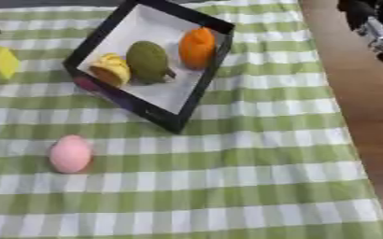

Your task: Pick up objects on the table and place them in the box.

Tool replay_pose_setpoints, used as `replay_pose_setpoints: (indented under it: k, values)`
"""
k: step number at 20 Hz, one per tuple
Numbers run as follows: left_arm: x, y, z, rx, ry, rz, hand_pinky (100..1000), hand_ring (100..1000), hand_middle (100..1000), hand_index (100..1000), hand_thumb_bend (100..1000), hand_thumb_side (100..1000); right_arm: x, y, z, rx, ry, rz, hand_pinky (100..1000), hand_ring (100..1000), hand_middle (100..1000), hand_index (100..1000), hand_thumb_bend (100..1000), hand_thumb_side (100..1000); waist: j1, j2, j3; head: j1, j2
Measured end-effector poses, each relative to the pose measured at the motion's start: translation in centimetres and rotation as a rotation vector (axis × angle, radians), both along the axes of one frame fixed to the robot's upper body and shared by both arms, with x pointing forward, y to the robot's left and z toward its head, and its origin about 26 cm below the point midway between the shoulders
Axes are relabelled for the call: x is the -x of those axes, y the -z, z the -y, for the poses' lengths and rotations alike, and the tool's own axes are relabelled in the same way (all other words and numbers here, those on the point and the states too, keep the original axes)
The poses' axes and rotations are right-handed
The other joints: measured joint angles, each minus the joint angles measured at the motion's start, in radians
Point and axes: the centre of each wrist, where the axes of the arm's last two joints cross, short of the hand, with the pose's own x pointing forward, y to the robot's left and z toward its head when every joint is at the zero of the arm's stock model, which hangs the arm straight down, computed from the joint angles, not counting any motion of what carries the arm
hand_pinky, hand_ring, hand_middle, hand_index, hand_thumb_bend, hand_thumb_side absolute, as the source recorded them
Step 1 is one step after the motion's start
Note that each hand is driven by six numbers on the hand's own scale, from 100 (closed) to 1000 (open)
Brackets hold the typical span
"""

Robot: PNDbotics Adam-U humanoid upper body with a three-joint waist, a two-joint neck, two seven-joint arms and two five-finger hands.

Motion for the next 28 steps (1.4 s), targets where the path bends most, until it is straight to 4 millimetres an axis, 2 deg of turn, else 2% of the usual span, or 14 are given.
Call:
replay_pose_setpoints:
  k: [8, 19, 23, 28]
  values:
    - [-0.3, 0.4, 0.3, -0.034, -0.032, 0.002, 852, 850, 774, 786, 592, 100, 0.0, 0.0, 0.0, 0.003, -0.002, -0.003, 995, 824, 708, 783, 192, 396, 0.000, 0.017, -0.006, 0.019, -0.012]
    - [-0.5, 0.8, 0.4, -0.013, -0.037, 0.010, 763, 715, 608, 658, 434, 100, -0.1, 0.1, 0.1, 0.009, 0.005, -0.006, 996, 824, 708, 783, 183, 401, 0.000, 0.022, -0.004, 0.019, -0.012]
    - [-0.6, 0.0, 0.8, 0.003, -0.023, 0.038, 750, 691, 589, 637, 408, 100, -0.1, 0.2, 0.2, 0.008, 0.007, -0.008, 996, 824, 708, 783, 180, 398, 0.000, 0.022, 0.000, 0.010, -0.010]
    - [-0.7, -1.4, 2.0, 0.015, 0.030, 0.078, 733, 673, 578, 623, 404, 100, -0.1, 0.5, 0.3, 0.007, 0.012, -0.019, 996, 825, 709, 783, 174, 395, 0.000, 0.021, 0.011, -0.017, 0.008]
